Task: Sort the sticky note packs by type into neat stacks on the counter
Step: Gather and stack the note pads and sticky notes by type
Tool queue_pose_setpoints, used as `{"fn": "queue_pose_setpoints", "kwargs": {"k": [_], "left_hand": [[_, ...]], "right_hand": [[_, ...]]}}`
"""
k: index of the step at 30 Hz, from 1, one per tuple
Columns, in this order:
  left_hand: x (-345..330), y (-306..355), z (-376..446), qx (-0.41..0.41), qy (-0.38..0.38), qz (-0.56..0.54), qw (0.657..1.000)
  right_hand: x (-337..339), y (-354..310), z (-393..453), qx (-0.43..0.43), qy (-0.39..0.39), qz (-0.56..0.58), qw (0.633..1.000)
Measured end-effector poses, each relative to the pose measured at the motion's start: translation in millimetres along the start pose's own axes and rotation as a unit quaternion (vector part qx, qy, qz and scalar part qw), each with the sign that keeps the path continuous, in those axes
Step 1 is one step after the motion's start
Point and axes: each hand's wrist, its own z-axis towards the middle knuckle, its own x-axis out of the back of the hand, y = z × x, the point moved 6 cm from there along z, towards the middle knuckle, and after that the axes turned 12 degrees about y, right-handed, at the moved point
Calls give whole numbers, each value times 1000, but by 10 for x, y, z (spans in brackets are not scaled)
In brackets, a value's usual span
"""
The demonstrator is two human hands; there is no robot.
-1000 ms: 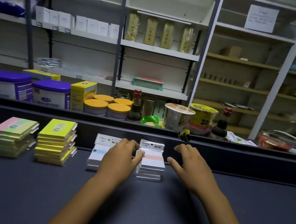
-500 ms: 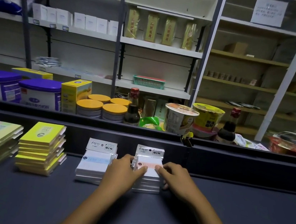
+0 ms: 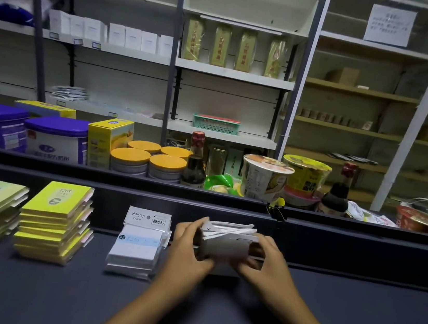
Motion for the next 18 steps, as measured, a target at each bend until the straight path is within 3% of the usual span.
{"fn": "queue_pose_setpoints", "kwargs": {"k": [8,18], "left_hand": [[-159,-87,-87,-5,-84,48,995],[-118,-135,-42,-45,-11,56,997]], "right_hand": [[-187,55,-109,34,-58,-155,986],[-225,10,-115,65,-5,-146,987]]}}
